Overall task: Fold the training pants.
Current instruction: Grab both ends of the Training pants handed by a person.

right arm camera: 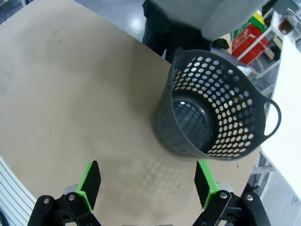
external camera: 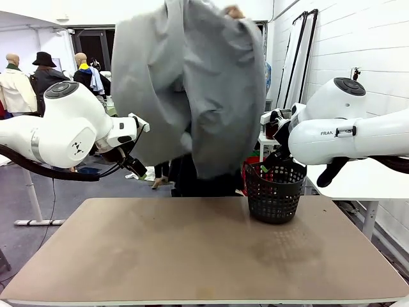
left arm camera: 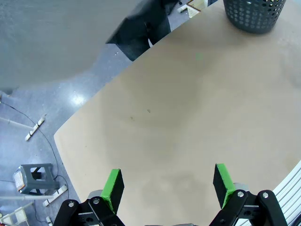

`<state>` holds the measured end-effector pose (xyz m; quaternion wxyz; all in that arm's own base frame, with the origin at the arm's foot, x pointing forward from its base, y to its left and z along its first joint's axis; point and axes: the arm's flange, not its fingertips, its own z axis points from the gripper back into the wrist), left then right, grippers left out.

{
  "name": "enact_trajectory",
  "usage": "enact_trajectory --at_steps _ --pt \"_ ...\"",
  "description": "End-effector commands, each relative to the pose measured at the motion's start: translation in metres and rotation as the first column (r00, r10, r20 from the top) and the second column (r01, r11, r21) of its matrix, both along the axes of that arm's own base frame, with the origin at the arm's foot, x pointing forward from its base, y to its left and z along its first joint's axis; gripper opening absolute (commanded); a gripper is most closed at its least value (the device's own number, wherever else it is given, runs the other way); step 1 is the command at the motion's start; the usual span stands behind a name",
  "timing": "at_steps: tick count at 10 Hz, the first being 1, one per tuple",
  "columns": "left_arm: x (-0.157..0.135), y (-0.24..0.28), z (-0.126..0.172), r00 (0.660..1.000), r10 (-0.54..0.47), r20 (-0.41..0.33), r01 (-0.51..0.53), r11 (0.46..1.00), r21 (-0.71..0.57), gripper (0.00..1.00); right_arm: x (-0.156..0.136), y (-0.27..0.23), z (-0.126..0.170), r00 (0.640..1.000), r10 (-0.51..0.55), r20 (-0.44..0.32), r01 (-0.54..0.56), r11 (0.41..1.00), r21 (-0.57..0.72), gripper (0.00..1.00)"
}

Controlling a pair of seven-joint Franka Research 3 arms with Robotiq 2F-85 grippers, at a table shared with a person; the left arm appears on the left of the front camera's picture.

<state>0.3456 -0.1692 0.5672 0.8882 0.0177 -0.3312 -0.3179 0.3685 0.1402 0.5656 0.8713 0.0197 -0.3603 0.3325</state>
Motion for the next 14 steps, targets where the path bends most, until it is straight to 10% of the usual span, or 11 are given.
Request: enact_trajectory --at_steps 1,14 --pt "0.0010 0.0011 -0.0001 1.000 -0.006 0.001 0.006 1.000 0.006 1.00 0.0004 -0.0007 -0.0001 1.000 0.001 -0.001 -0.001 1.000 0.004 1.00" --pt "0.0010 0.0011 -0.0001 1.000 -0.006 0.001 0.006 1.000 0.006 1.00 0.0004 -0.0007 -0.0001 1.000 0.001 -0.001 -0.001 1.000 0.004 1.00"
